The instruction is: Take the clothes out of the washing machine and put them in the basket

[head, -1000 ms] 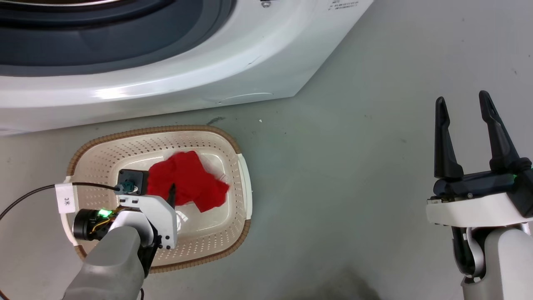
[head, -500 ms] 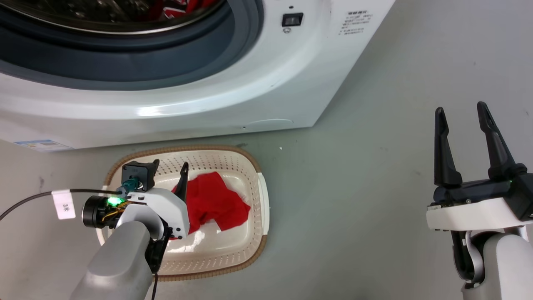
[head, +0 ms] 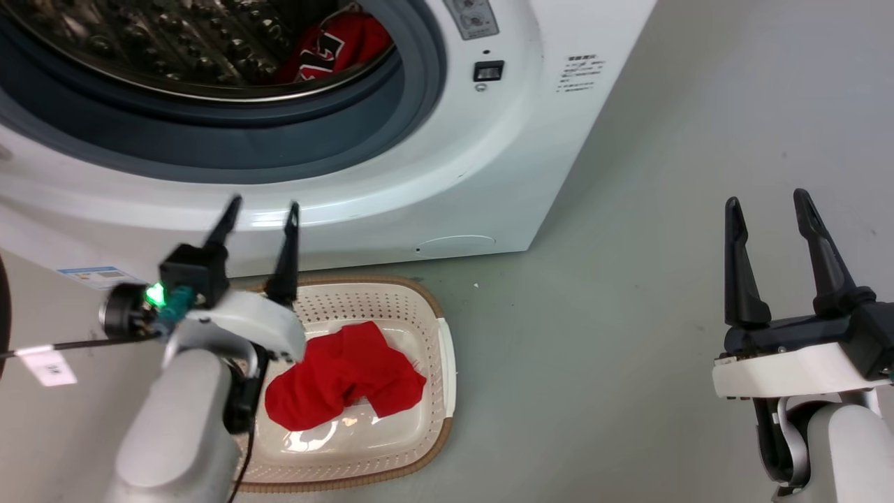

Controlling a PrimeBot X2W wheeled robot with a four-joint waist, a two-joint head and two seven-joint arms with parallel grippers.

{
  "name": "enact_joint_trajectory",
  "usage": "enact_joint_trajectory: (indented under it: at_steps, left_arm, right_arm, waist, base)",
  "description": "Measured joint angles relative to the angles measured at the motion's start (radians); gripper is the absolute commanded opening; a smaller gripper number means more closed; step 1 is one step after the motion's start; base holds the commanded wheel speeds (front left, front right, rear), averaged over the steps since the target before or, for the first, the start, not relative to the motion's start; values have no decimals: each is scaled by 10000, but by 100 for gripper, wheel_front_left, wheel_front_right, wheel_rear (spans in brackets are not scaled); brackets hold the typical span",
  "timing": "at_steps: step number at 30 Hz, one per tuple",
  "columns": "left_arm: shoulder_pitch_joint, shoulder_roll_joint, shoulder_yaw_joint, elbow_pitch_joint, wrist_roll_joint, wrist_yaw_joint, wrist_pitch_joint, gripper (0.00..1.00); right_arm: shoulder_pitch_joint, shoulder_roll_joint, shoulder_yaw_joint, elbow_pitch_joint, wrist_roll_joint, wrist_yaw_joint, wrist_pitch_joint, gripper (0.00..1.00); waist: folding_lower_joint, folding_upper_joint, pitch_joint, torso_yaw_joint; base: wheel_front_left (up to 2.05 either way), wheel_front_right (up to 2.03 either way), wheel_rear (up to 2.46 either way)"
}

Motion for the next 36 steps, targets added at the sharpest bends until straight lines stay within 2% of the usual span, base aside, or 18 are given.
enact_joint_trajectory:
  at_steps: [5, 10, 14, 19, 25, 30, 36]
  left_arm:
    - [-418, 209, 667, -853, 384, -186, 0, 100]
    - [-1383, 621, 926, -826, 443, -512, 58, 100]
    - [-2754, 1210, 800, -451, 349, -941, 1174, 100]
    - [-4884, 1814, 345, 309, -144, -1312, 3237, 100]
    - [-7194, 2337, -744, 1336, -1413, -1373, 4957, 100]
    - [-8533, 2621, -1344, 2199, -2531, -1375, 5856, 100]
    - [-9625, 2993, -2096, 2924, -3062, -1388, 6669, 100]
  right_arm:
    - [13, 2, 4, -52, 155, 0, 0, 100]
    - [-12, 0, 17, -105, 316, 0, 0, 100]
    - [-94, -2, 59, -186, 385, 0, 0, 100]
    - [-375, -2, 215, -309, 479, 0, 0, 100]
    - [-737, -2, 468, -349, 627, 0, 0, 100]
    - [-939, -2, 708, -403, 798, 0, 2, 100]
    - [-1063, -2, 947, -516, 943, 0, 2, 100]
  waist:
    - [0, 0, 179, -234]
    - [0, 0, 568, -480]
    - [0, 0, 1018, -650]
    - [1, 0, 1748, -850]
    - [2, 0, 2714, -1174]
    - [2, 0, 3370, -1539]
    - [2, 0, 3926, -2012]
  base:
    - [0, 0, 0]
    - [0, 0, 0]
    - [0, 0, 0]
    - [0, 0, 0]
    - [0, 0, 0]
    - [0, 0, 0]
    - [0, 0, 0]
